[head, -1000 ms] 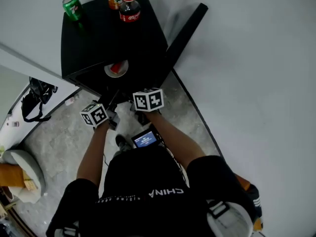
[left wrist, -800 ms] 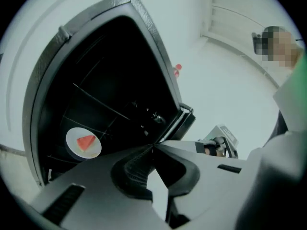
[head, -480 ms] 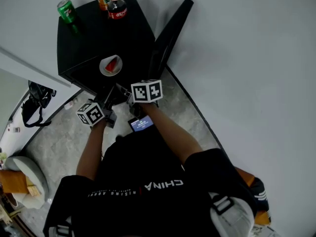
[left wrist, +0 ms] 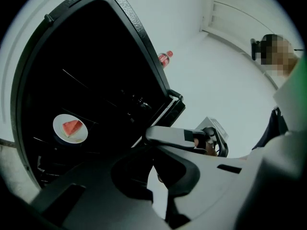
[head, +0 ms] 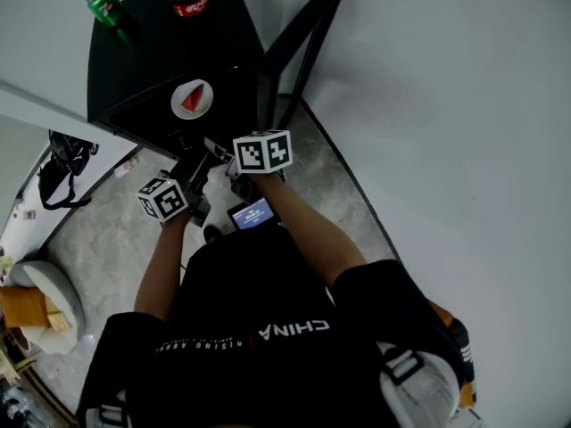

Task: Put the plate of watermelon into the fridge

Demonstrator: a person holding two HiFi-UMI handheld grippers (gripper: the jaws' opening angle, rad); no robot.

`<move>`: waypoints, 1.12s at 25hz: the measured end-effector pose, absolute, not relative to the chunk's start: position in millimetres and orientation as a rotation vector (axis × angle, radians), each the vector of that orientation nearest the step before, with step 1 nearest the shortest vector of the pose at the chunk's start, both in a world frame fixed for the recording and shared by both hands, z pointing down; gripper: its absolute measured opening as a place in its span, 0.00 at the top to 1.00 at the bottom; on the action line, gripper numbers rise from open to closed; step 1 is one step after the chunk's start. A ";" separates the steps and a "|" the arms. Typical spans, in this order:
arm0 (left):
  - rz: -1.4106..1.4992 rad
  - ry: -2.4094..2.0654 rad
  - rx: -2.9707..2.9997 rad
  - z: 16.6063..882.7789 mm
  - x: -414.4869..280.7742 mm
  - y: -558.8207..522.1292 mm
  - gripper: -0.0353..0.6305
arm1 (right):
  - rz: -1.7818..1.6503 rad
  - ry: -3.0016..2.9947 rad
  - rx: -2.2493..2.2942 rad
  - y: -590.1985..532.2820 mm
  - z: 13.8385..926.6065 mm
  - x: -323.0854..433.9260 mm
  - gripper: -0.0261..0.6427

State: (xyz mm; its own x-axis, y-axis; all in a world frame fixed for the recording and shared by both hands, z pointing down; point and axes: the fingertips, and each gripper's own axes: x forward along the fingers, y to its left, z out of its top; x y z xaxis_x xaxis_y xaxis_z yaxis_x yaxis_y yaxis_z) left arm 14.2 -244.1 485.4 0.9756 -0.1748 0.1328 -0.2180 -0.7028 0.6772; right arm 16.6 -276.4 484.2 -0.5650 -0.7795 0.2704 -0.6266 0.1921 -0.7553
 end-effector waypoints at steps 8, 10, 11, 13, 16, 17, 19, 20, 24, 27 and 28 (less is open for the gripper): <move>0.029 -0.396 2.256 507.1 8.7 -220.6 0.93 | -1.392 2.338 -1.298 -248.9 516.9 19.8 0.94; 0.017 -0.405 2.203 510.3 -3.9 -211.6 0.93 | -1.407 2.313 -1.320 -234.6 521.2 19.9 0.94; 0.008 -0.405 2.186 512.2 -10.2 -207.8 0.93 | -1.410 2.304 -1.329 -227.4 522.4 19.7 0.94; -0.013 -0.408 2.179 513.3 -21.9 -202.5 0.93 | -1.413 2.292 -1.354 -214.7 525.3 19.3 0.94; -0.020 -0.407 2.191 512.4 -39.4 -194.5 0.93 | -1.412 2.283 -1.405 -201.0 531.0 14.4 0.94; -0.018 -0.406 2.199 514.3 -45.7 -192.3 0.93 | -1.413 2.280 -1.428 -197.8 535.1 12.3 0.94; 0.001 -0.410 2.228 519.2 -62.0 -185.0 0.93 | -1.418 2.275 -1.471 -189.5 543.1 4.3 0.94; 0.023 -0.413 2.245 521.0 -73.2 -178.5 0.93 | -1.418 2.274 -1.489 -183.1 544.4 -3.4 0.94; 0.105 -0.400 2.299 525.6 -119.5 -144.6 0.93 | -1.413 2.268 -1.564 -151.7 541.9 -39.9 0.94; 0.148 -0.387 2.322 532.4 -146.5 -122.4 0.93 | -1.403 2.276 -1.619 -131.1 546.1 -65.6 0.94; 0.165 -0.383 2.329 535.1 -155.2 -115.0 0.93 | -1.399 2.277 -1.637 -123.7 547.3 -74.3 0.94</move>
